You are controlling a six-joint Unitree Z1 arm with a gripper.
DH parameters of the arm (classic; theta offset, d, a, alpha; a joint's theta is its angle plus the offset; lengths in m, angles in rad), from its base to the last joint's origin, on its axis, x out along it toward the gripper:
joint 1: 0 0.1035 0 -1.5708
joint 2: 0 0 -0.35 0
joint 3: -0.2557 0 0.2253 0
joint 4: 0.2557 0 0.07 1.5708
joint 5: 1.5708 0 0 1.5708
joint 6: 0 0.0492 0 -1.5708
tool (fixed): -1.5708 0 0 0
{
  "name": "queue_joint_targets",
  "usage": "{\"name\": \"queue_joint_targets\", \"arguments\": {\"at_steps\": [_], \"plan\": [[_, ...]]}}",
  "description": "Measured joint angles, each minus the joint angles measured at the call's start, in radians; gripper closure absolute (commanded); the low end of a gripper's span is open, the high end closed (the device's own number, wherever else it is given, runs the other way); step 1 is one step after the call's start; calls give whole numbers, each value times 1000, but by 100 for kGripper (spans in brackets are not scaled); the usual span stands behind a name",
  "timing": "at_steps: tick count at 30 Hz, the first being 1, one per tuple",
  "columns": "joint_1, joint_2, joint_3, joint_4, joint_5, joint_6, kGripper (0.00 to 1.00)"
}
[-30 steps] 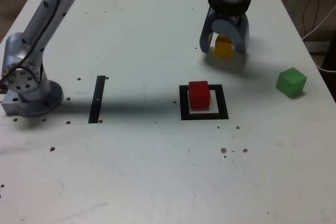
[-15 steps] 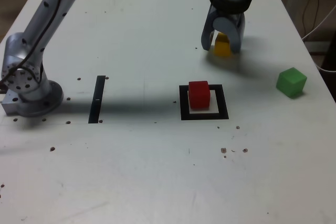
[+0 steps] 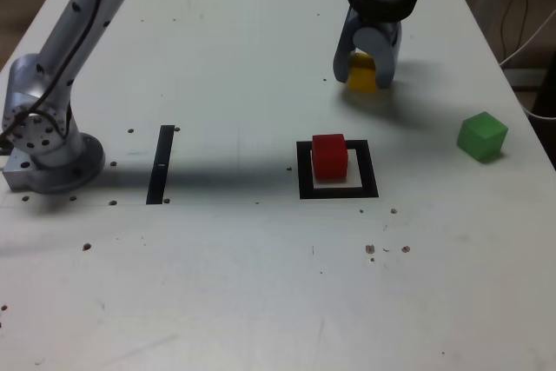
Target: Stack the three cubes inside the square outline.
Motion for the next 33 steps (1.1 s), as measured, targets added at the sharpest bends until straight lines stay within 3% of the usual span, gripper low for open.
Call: {"name": "queue_joint_targets", "arguments": {"at_steps": [7,14,26,33], "plan": [[-17,-117,67,23,4,-34,78],[-138,-251,140,130,-7,-210,79],[-319,-270,217,157,-100,-528,78],[-353,-282,219,140,-124,-609,78]]}}
